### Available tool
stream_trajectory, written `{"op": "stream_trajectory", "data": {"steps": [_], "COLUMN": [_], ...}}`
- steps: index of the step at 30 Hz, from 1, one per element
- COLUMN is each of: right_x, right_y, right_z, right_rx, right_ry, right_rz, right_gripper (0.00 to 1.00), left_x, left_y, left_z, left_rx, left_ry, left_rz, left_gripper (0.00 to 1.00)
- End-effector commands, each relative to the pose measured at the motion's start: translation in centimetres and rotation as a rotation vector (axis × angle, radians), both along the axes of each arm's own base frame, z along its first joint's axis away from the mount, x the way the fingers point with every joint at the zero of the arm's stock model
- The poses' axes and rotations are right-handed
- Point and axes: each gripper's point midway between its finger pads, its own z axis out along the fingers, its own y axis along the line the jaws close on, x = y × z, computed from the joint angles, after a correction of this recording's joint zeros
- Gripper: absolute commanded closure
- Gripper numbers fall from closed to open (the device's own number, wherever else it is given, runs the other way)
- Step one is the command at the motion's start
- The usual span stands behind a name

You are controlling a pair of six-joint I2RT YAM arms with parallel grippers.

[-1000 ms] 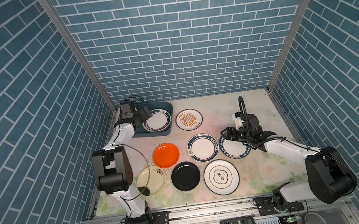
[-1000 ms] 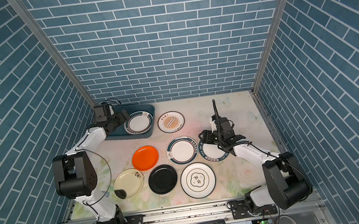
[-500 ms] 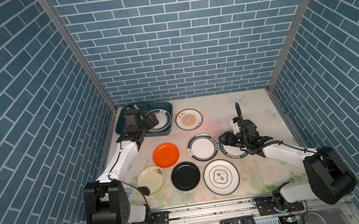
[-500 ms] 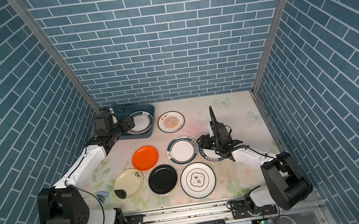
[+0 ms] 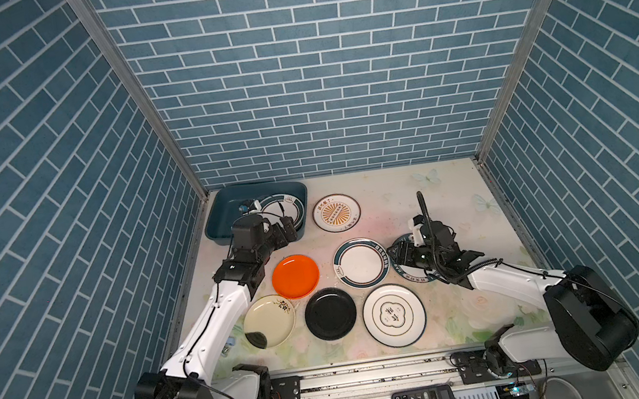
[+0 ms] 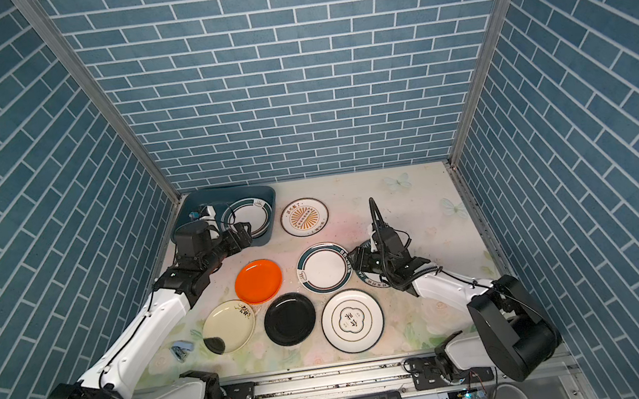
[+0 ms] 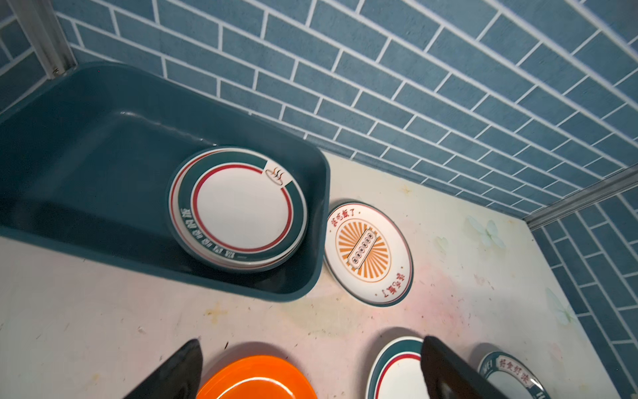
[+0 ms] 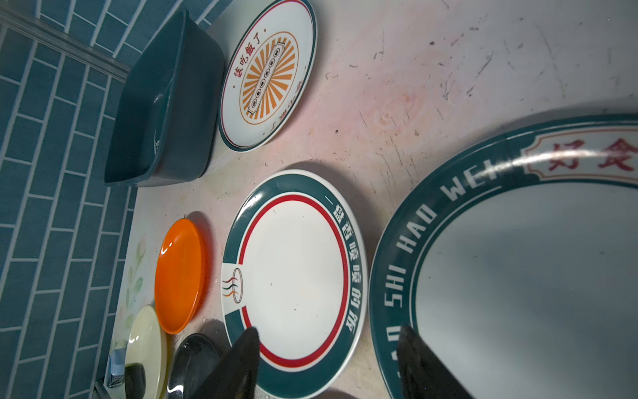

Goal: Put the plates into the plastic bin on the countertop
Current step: 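Open and withdraw the left gripper while the right gripper moves to the next green-rimmed plate, then grip the edge of the green-rimmed plate with the right gripper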

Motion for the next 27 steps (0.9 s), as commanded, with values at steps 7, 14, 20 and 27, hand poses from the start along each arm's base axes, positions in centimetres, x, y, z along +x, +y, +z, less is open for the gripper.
{"op": "stream_trajectory", "data": {"steps": [7,14,20,27], "right_x": [-0.7,-1.0,-1.3,-1.3], "right_y": [1.7,2.9,4.1,4.9], "right_z": [-0.6,-1.8,-3.0,-3.6], "right_rx": [0.076,0.076,0.097,0.091], "right_ry": [0.041,0.082,0.113,0.135], "right_rz": [0.020,0.031,0.041,0.055], "right_gripper": [0.36,0.37,0.38,0.40], "left_x": [-1.4,-1.5,-2.1,-2.1], "left_y": [0.2,0.0,0.2,0.3], "left_z": [-1.0,-0.7,-1.5,-1.0], "left_rx": [-0.001,-0.019,-0.017,-0.034], "left_ry": [-0.031,-0.052,-0.038,-0.054], "left_rz": [-0.008,-0.015,-0.009,0.000], "left_gripper": [0.00,0.00,0.00,0.00]}}
